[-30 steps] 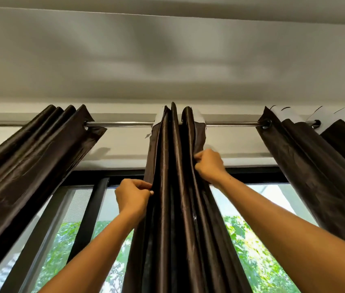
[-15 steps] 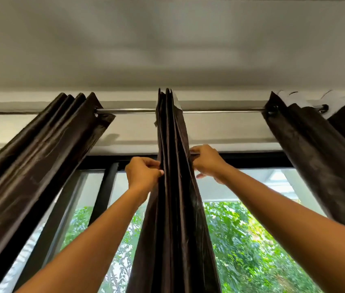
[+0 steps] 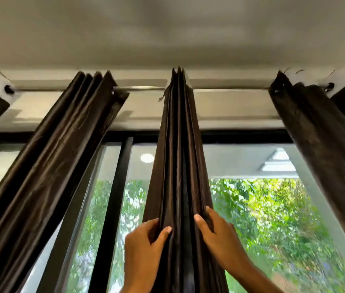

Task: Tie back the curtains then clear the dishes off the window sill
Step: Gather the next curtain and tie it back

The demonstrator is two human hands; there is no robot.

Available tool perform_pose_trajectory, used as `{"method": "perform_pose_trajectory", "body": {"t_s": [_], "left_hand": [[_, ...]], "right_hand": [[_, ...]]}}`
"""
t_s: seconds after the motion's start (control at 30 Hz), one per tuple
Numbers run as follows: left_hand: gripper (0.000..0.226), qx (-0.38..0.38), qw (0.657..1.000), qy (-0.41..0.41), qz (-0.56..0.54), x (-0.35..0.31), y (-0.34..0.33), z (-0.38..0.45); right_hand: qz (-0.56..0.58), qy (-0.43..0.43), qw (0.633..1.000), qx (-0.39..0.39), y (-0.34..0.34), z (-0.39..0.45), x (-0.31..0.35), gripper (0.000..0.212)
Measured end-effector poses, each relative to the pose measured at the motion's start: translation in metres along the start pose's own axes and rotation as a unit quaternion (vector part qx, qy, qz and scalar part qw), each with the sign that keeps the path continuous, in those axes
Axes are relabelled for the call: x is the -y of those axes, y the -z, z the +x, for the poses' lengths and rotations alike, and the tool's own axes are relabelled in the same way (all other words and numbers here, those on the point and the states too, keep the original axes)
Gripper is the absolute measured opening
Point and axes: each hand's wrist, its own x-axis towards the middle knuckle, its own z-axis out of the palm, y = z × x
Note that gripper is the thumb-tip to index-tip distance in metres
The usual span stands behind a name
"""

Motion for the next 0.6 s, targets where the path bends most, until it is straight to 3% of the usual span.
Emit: {"method": "perform_pose_trajectory", "body": {"t_s": [0.17,0.33,0.6], "left_hand": [[0.036,-0.015,0.998,0.045,0.040,0.036,0.026,-0.044],[0.026,0.003,0.989,0.103,0.110,0.057,0.055,-0.091],[0.021,0.072,0.969,0.186,0.144,0.082,0.111,-0.162]], "right_hand": [[-0.028,-0.038,0.999,0.015,-0.019,-0.057,-0.022,0.058],[-0.064,-0.068,0.994,0.062,-0.035,-0.119,-0.028,0.055],[-0.121,-0.048,0.990,0.049,-0.064,-0.201,-0.040,0.047]]}}
